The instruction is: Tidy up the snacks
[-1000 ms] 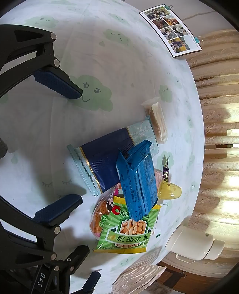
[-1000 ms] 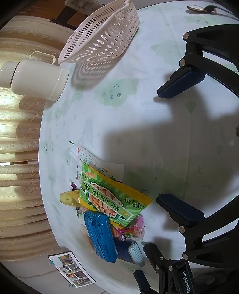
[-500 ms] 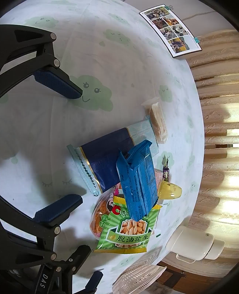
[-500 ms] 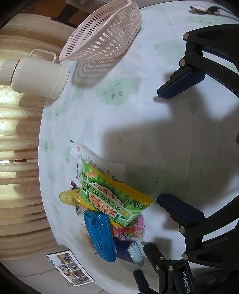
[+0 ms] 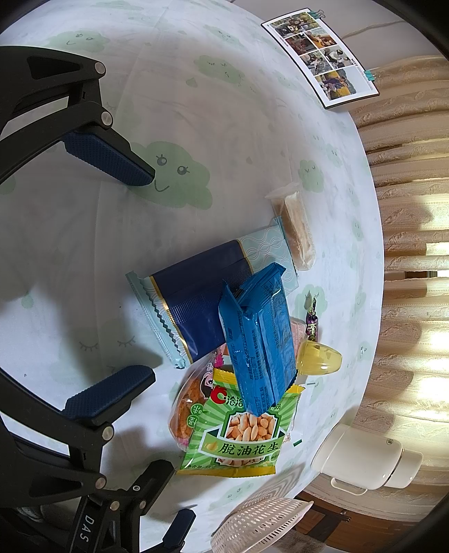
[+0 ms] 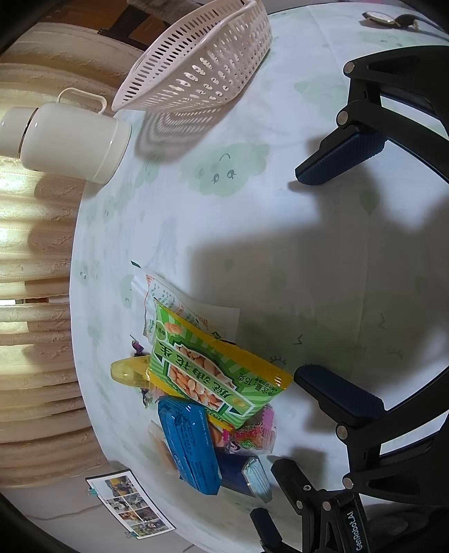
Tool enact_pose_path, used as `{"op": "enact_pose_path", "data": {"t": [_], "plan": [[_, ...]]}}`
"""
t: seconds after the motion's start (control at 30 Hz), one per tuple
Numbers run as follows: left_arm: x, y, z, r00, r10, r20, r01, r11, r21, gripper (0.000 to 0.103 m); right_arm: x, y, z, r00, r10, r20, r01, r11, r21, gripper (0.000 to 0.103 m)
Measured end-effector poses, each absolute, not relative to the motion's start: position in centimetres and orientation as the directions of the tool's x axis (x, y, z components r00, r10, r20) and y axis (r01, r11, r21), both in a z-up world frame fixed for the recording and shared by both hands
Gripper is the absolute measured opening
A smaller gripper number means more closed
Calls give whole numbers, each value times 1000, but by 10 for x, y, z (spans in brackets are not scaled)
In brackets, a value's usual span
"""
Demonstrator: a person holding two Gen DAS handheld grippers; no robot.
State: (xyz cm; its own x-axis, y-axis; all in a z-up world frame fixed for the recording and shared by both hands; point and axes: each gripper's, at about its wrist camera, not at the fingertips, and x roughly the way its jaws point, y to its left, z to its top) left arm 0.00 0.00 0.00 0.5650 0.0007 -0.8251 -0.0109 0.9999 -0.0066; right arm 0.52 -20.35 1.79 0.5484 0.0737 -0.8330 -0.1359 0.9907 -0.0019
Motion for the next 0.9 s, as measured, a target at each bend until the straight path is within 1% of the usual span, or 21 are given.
{"op": "enact_pose_path", "data": {"t": [0.6,0.9], "plan": [[0,0,0,565,-6,-825,-8,1000,-13,103,4,-203,19,551,77,-831,-137,991,1,103],[-1,4,3,575,-48,-817,-8,998,-64,103,5,-203,19,552,81,-830,-137,991,5,103]]}}
